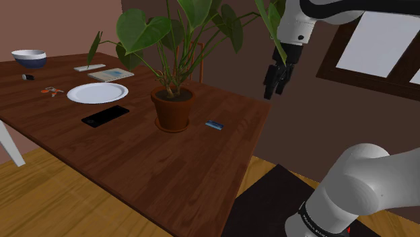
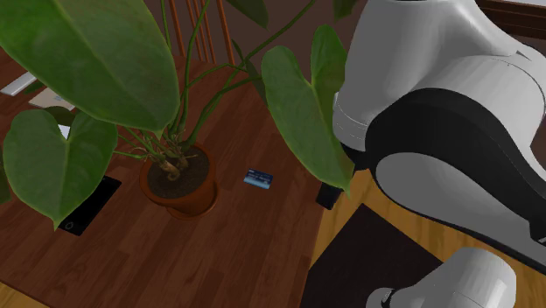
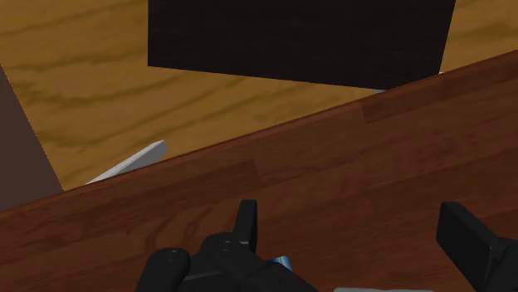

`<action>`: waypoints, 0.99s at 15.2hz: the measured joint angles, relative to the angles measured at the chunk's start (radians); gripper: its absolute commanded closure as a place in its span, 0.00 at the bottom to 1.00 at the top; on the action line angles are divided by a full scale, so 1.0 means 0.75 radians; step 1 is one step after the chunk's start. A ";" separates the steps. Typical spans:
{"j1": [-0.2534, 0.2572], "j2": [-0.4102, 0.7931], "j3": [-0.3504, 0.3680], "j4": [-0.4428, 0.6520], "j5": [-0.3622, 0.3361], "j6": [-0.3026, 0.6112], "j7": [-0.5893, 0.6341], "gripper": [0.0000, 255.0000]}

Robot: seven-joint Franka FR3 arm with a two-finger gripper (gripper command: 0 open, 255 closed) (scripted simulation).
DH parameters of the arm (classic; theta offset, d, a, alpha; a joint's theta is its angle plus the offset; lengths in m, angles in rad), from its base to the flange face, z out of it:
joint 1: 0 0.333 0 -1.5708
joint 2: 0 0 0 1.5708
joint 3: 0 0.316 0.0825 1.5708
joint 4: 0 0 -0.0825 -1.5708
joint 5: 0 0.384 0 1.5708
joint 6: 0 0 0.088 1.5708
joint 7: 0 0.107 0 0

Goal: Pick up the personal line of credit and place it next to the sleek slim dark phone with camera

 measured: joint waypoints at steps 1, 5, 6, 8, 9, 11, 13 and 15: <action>0.000 0.000 0.000 0.000 0.000 0.000 0.000 0.00; 0.010 -0.008 -0.032 -0.137 0.001 0.219 -0.067 0.00; 0.015 -0.014 -0.041 -0.188 0.003 0.294 -0.088 0.00; 0.020 0.011 -0.070 -0.255 0.003 0.449 -0.142 0.00; 0.028 0.020 -0.078 -0.299 0.009 0.531 -0.163 0.00; 0.041 0.050 -0.103 -0.372 0.020 0.694 -0.213 0.00; 0.063 0.106 -0.126 -0.401 0.039 0.844 -0.263 0.00; 0.089 0.179 -0.160 -0.451 0.064 1.026 -0.327 0.00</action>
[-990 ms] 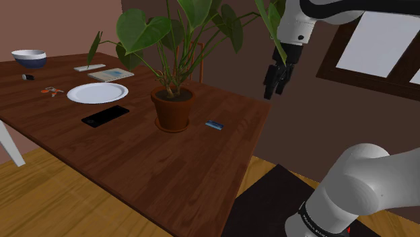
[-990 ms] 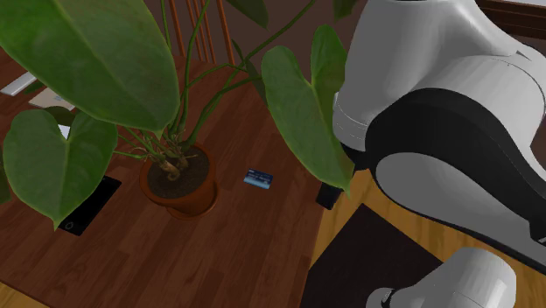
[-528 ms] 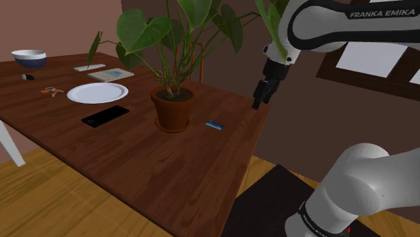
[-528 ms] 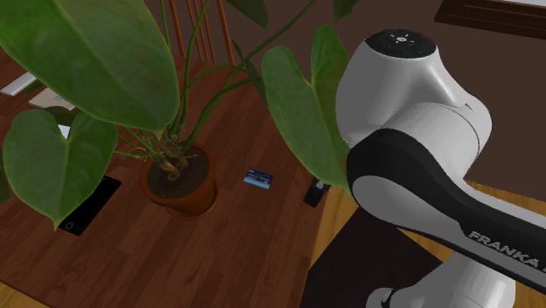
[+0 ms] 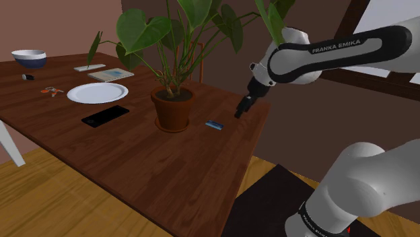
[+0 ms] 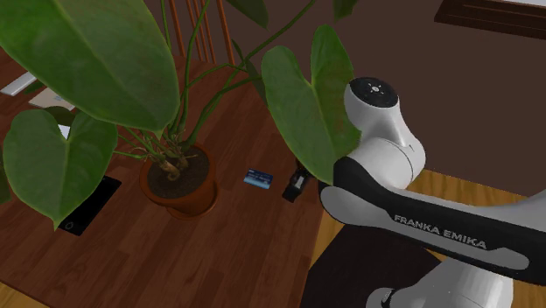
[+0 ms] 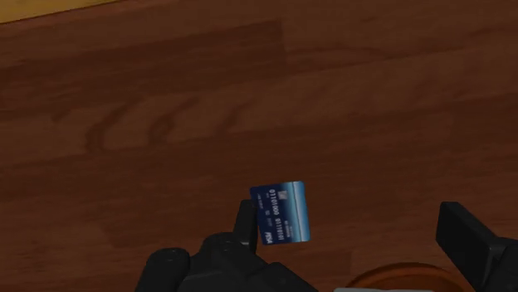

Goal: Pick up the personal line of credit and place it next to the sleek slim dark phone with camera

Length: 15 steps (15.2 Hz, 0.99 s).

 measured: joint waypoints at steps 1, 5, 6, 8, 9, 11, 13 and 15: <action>0.017 0.037 -0.017 -0.012 0.016 0.082 -0.033 0.00; 0.131 0.242 -0.129 -0.029 0.129 0.422 -0.216 0.00; 0.179 0.298 -0.155 -0.021 0.176 0.504 -0.264 0.00; 0.299 0.403 -0.248 0.002 0.300 0.649 -0.402 0.00; 0.382 0.464 -0.324 0.026 0.392 0.714 -0.506 0.00; 0.589 0.569 -0.484 0.077 0.637 0.824 -0.750 0.00; 0.724 0.652 -0.589 0.133 0.846 0.863 -0.940 0.00; 0.793 0.707 -0.633 0.165 0.984 0.877 -1.052 0.00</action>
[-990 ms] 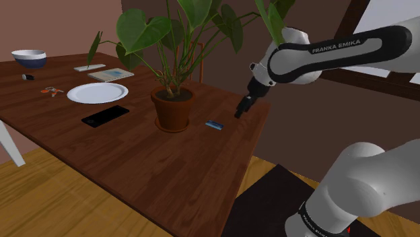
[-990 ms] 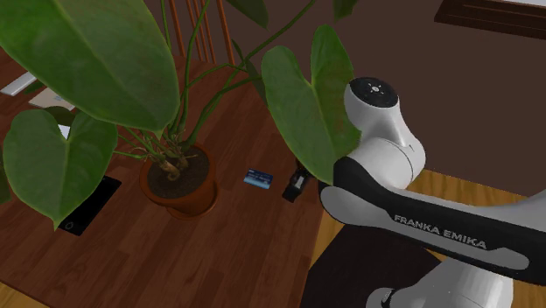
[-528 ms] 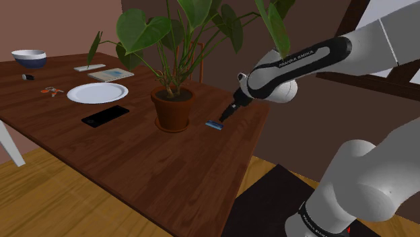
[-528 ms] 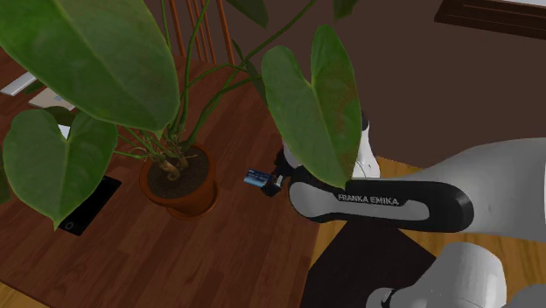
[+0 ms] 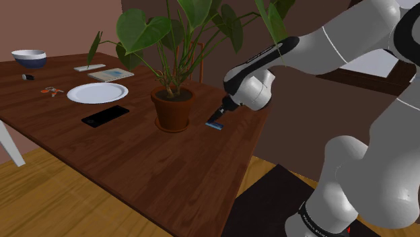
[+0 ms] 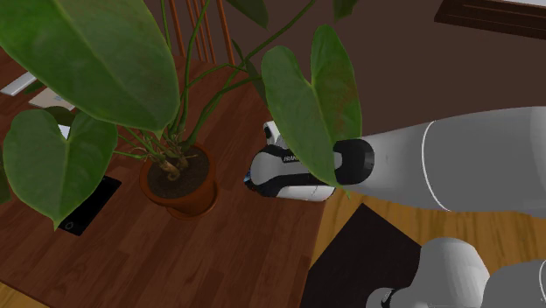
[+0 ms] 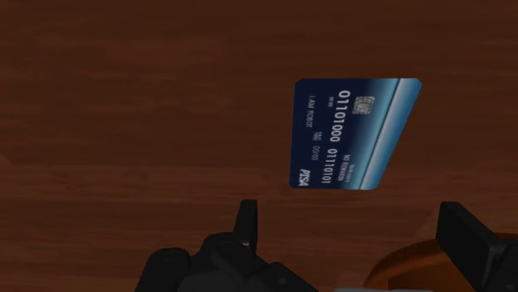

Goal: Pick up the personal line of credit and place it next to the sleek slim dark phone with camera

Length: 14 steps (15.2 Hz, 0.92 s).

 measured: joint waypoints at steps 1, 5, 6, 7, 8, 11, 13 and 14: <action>0.026 0.028 -0.016 0.018 0.067 0.001 -0.052 0.00; 0.080 0.123 -0.043 0.076 0.289 -0.007 -0.227 0.00; 0.081 0.130 -0.043 0.081 0.303 -0.009 -0.237 0.00; 0.082 0.133 -0.043 0.083 0.309 -0.009 -0.242 0.00; 0.082 0.134 -0.043 0.084 0.314 -0.009 -0.246 0.00; 0.082 0.136 -0.043 0.085 0.318 -0.010 -0.249 0.00; 0.082 0.136 -0.043 0.085 0.318 -0.010 -0.249 1.00; 0.082 0.136 -0.043 0.085 0.318 -0.009 -0.249 1.00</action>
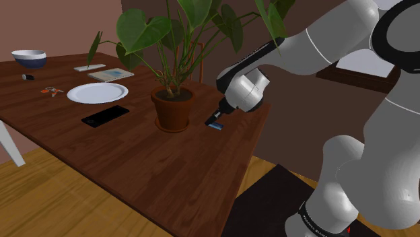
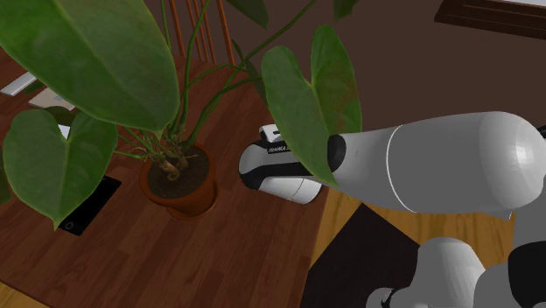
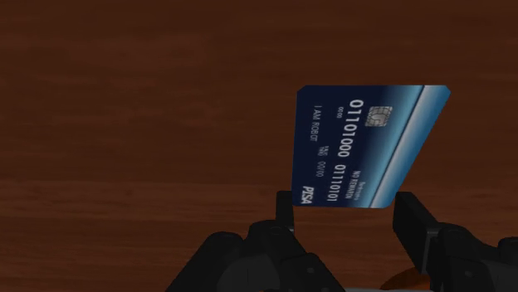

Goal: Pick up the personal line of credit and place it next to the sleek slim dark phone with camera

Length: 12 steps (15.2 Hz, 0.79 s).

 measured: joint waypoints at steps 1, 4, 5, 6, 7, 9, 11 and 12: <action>0.000 0.000 0.000 0.000 0.000 0.000 0.000 1.00; 0.000 0.000 0.000 0.000 0.001 0.000 -0.001 1.00; 0.000 0.001 0.000 0.001 0.001 0.000 -0.001 1.00; 0.000 0.001 0.000 0.001 0.001 0.000 -0.001 1.00; 0.000 0.001 0.000 0.001 0.001 0.000 -0.001 1.00; -0.002 -0.011 0.000 -0.005 -0.029 0.001 0.025 1.00; -0.017 -0.049 0.005 -0.018 -0.153 0.001 0.132 1.00; -0.029 -0.071 0.010 -0.027 -0.218 0.000 0.186 1.00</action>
